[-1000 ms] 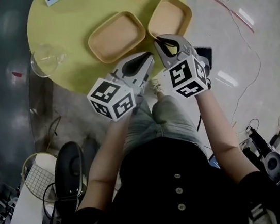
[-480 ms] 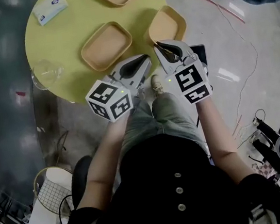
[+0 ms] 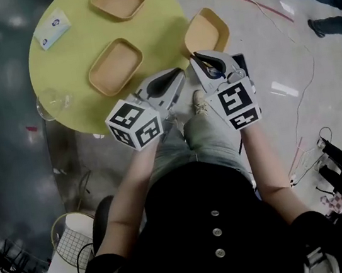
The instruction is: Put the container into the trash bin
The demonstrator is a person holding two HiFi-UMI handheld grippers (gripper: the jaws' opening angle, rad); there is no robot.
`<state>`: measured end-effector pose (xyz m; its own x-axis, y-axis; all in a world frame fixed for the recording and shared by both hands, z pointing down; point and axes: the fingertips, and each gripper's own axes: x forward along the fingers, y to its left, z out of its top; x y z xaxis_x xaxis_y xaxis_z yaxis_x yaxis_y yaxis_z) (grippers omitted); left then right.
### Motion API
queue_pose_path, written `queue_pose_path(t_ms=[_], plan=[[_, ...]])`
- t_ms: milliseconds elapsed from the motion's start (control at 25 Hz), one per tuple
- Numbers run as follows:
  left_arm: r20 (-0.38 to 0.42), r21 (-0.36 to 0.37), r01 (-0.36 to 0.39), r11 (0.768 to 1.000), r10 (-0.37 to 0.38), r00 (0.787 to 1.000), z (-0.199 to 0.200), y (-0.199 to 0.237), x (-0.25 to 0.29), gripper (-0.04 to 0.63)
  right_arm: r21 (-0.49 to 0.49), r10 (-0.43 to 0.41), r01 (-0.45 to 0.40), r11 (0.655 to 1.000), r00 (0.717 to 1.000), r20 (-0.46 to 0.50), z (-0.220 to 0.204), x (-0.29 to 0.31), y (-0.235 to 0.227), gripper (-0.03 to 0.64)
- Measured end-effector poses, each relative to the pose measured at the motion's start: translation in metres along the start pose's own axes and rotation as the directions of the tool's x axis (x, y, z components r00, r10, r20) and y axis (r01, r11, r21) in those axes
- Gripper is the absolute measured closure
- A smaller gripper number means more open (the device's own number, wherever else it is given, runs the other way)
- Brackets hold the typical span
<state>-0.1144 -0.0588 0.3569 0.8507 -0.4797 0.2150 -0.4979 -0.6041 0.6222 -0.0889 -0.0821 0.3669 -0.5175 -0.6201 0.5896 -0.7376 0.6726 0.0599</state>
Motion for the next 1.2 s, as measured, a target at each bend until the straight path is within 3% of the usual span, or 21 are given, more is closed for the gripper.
queue_pose_path(t_ms=[640,1200], plan=[[-0.061,0.054,0.07,0.996,-0.067,0.996,-0.005,-0.052,0.084,0.566,0.172,-0.077,0.074,0.982,0.997,0.009,-0.044,-0.063,-0.076,0.597],[-0.135,0.062,0.095,0.993,-0.086,0.987,-0.032,-0.081,0.153,0.566,0.293,-0.115,0.114,0.949,0.993,-0.015,-0.105,-0.105,-0.127,0.597]])
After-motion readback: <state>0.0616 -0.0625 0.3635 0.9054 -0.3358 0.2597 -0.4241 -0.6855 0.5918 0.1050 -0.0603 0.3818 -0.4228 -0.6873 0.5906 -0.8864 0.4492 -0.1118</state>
